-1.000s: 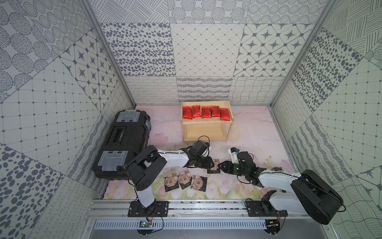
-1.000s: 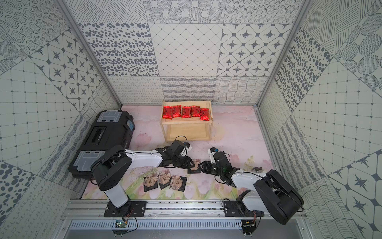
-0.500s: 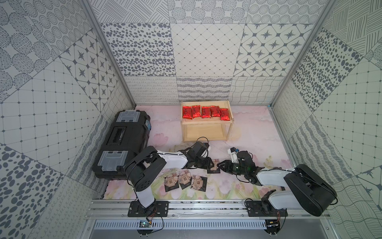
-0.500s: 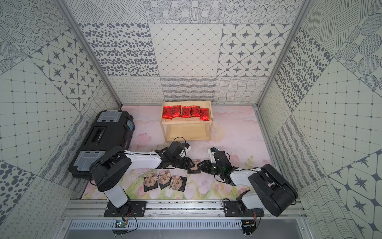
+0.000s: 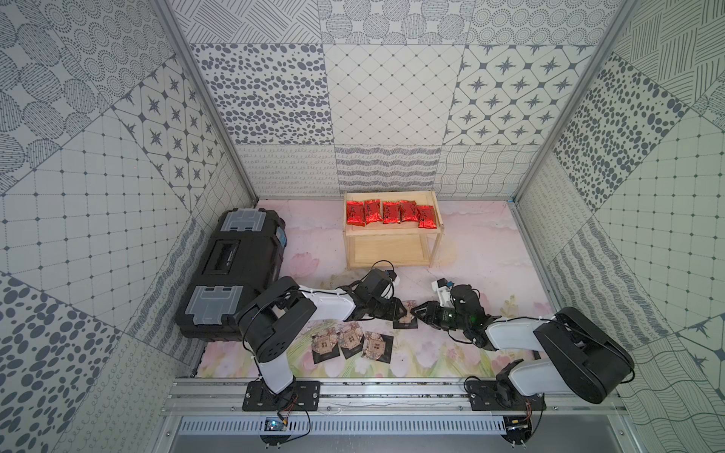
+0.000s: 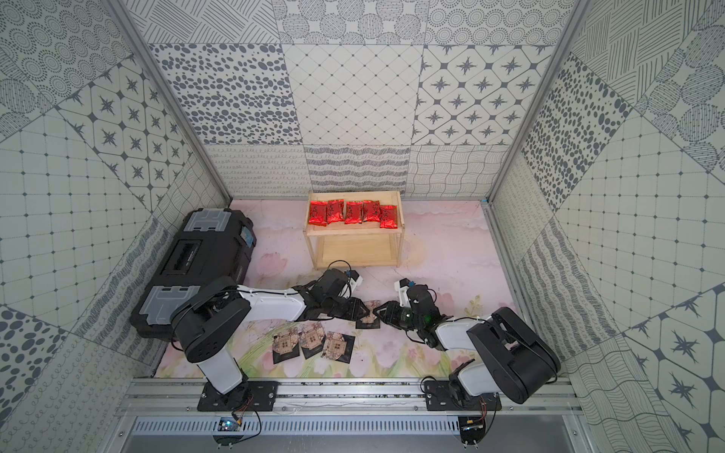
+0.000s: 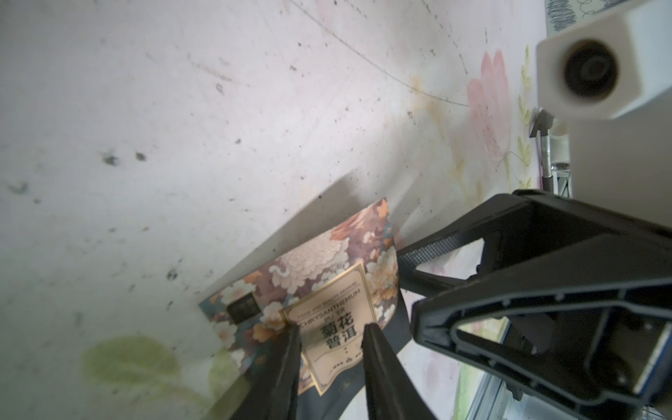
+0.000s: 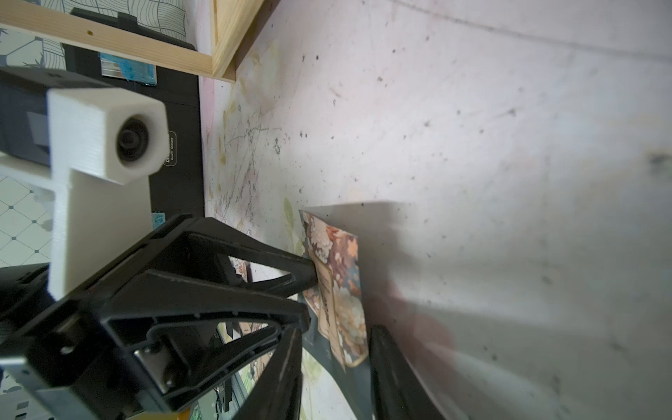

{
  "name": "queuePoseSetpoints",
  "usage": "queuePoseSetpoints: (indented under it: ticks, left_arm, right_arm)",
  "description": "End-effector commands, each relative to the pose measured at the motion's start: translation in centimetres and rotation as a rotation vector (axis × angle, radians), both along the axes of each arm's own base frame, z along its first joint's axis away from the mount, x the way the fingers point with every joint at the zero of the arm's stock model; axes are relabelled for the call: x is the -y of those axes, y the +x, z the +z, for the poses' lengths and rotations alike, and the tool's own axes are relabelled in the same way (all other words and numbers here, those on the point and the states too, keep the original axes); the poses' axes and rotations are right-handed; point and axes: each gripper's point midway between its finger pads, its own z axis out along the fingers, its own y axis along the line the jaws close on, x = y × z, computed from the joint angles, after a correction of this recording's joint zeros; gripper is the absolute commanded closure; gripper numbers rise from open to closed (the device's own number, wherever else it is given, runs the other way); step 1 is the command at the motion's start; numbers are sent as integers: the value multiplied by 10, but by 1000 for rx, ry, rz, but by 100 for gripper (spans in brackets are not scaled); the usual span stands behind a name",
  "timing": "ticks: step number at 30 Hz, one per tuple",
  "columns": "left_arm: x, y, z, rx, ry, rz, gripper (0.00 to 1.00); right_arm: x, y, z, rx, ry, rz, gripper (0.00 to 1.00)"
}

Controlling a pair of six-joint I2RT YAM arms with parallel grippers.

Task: Place the tea bags on the shelf by color
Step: Pick up the tea bag from the center of the board.

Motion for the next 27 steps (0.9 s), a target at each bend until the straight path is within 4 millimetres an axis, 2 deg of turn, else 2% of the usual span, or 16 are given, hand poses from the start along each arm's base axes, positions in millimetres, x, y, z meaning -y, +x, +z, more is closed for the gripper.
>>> queuePoseSetpoints:
  ticks: [1, 5, 11, 16, 27]
  left_arm:
    - [-35, -13, -38, -85, 173, 59, 65]
    - [-35, -14, -37, -82, 173, 59, 65]
    - [-34, -11, -34, -78, 165, 58, 65]
    - [-31, -9, -29, -72, 155, 50, 65]
    - [-30, -5, -16, -54, 134, 59, 64]
  right_arm:
    - [-6, 5, 10, 33, 49, 9, 67]
    - [-7, 7, 10, 36, 52, 10, 72]
    - [-11, 10, 13, 45, 59, 24, 84]
    - [-6, 10, 9, 51, 32, 4, 100]
    - [1, 11, 9, 56, -15, -14, 100]
